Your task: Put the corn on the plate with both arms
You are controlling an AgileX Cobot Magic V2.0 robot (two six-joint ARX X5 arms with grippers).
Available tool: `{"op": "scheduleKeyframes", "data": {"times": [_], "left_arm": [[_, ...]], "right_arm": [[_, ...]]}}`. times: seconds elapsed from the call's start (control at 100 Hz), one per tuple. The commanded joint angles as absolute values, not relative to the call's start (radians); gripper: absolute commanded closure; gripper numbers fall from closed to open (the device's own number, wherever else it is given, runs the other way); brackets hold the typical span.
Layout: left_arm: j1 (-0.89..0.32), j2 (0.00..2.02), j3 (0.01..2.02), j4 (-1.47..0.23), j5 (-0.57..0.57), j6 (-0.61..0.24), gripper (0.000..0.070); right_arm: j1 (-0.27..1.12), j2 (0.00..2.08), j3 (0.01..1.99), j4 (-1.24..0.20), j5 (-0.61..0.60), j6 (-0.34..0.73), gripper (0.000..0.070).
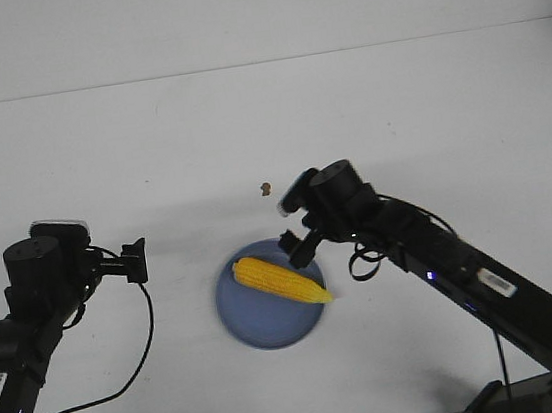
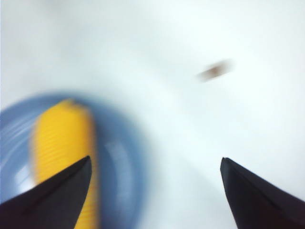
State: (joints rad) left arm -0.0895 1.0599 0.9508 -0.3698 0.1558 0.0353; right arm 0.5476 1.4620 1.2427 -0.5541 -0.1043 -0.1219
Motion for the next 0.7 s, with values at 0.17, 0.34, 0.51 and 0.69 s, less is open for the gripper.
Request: {"op": "scheduleKeyframes", "data": {"times": [0.17,0.34,0.51,0.69], "left_arm": [[-0.091,1.069,0.96,-0.372,0.157,0.035,0.0],[-0.091,1.069,0.96,-0.371,0.157,0.035,0.0],[-0.091,1.069,0.96,-0.363,0.157,0.035,0.0],[-0.091,1.063,0.96,-0.353,0.158,0.033,0.0]], "right_arm": [[0.407,1.263,1.249,-0.561,-0.019,-0.1,0.0133],[0.25,1.081,1.164,-0.55,-0.018,-0.101,0.0133],[0.093,0.879,1.028,-0.511,-0.019,-0.1,0.0133],[0.015,0.662,0.862,-0.45,-0.03,-0.088,0.0133]]}}
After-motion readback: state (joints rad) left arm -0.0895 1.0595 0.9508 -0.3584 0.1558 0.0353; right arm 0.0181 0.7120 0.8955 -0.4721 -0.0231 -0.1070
